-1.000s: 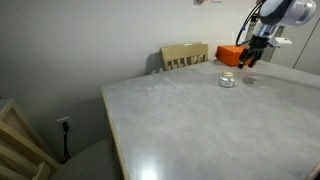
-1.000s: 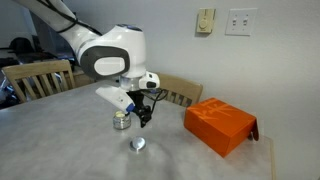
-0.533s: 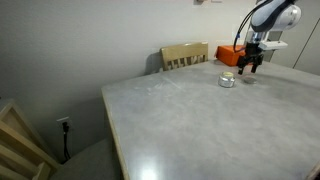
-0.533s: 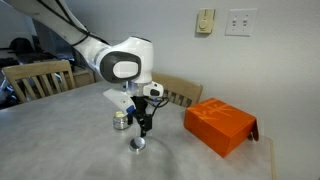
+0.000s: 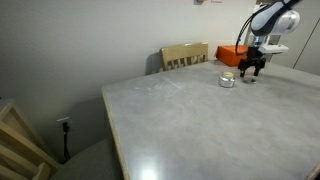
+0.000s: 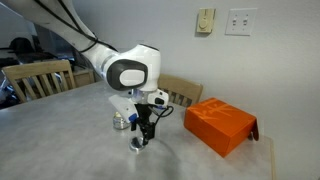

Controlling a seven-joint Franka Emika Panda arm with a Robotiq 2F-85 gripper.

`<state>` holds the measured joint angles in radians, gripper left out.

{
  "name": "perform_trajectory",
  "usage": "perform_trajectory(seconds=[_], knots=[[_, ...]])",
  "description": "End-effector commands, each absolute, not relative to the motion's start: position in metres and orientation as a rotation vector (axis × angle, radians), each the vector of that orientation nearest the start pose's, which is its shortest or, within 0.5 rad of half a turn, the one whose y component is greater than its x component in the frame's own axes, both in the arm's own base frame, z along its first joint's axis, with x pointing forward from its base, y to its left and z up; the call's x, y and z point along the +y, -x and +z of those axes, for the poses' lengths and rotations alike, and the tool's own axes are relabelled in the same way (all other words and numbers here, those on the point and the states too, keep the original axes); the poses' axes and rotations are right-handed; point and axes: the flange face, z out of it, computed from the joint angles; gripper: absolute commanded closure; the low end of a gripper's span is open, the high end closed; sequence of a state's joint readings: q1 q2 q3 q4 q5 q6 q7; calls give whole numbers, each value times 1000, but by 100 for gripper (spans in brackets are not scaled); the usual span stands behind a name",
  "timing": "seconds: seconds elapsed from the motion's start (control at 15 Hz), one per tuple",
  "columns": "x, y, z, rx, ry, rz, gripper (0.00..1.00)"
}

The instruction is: Place the lid on the silver jar

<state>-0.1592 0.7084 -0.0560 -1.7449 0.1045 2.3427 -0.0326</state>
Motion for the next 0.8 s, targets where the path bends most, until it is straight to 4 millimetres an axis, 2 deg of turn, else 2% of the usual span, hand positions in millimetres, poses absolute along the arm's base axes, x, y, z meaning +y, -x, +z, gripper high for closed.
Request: perform_trajectory(seconds=[0.0,0.2,0.73], knots=[[-147,-632,155,441,3021,165,0],[-151,-630,151,471,2996,152,0],[-138,-632,146,554,3038,186,0]])
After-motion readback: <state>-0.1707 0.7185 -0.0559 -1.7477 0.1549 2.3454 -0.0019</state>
